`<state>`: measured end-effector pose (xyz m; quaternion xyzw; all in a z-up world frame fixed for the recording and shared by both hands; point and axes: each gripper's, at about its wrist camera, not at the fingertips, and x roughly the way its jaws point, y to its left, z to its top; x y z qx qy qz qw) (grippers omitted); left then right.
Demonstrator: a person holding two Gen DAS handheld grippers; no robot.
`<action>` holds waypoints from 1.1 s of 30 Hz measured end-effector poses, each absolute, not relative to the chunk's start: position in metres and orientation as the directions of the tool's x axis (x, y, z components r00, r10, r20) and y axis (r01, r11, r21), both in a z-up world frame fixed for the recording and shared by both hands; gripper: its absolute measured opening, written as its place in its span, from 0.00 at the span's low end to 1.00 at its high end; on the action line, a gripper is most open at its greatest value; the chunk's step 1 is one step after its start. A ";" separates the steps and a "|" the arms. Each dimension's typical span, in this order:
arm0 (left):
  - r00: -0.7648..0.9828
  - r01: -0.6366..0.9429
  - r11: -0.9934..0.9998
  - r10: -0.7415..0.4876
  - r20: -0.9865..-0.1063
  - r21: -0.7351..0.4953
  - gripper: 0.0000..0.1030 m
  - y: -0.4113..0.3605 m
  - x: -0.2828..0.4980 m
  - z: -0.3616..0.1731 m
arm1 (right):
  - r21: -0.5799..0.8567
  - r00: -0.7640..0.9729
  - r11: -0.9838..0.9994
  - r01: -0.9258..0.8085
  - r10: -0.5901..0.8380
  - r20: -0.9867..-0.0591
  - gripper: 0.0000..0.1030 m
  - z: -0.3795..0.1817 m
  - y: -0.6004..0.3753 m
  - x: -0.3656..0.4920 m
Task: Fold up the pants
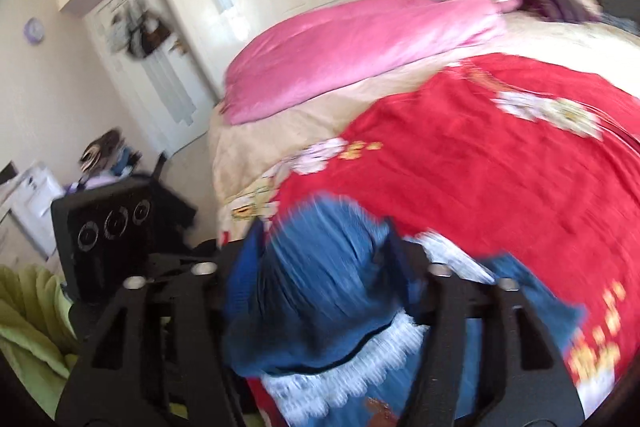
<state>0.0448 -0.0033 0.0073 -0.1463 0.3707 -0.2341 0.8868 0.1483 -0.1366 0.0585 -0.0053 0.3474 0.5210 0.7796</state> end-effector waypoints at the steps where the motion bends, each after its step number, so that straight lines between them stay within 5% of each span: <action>1: 0.596 0.325 0.843 -0.535 -0.599 -0.430 0.79 -0.011 0.046 0.004 | 0.346 0.259 0.496 -0.796 0.797 -0.546 0.60 0.058 -0.151 0.148; 9: 0.490 0.362 0.840 -0.541 -0.684 -0.405 0.80 -0.039 0.050 -0.027 | 0.295 0.399 0.688 -0.663 0.658 -0.639 0.60 0.024 -0.202 0.141; 15: 0.493 0.367 0.855 -0.514 -0.702 -0.368 0.80 -0.042 0.040 -0.030 | 0.146 0.401 0.775 -0.615 0.467 -0.788 0.50 -0.024 -0.198 0.148; 26: 0.637 0.254 0.943 -0.330 -0.697 -0.215 0.82 -0.023 0.037 0.000 | 0.185 0.409 0.701 -0.689 0.586 -0.700 0.50 0.026 -0.188 0.151; 30: 0.636 0.223 0.953 -0.303 -0.710 -0.207 0.62 -0.018 0.046 -0.005 | 0.161 0.365 0.665 -0.730 0.578 -0.730 0.50 0.024 -0.156 0.160; 33: 0.634 0.223 0.954 -0.297 -0.714 -0.198 0.36 -0.017 0.046 -0.007 | 0.152 0.342 0.665 -0.731 0.550 -0.762 0.50 0.014 -0.143 0.170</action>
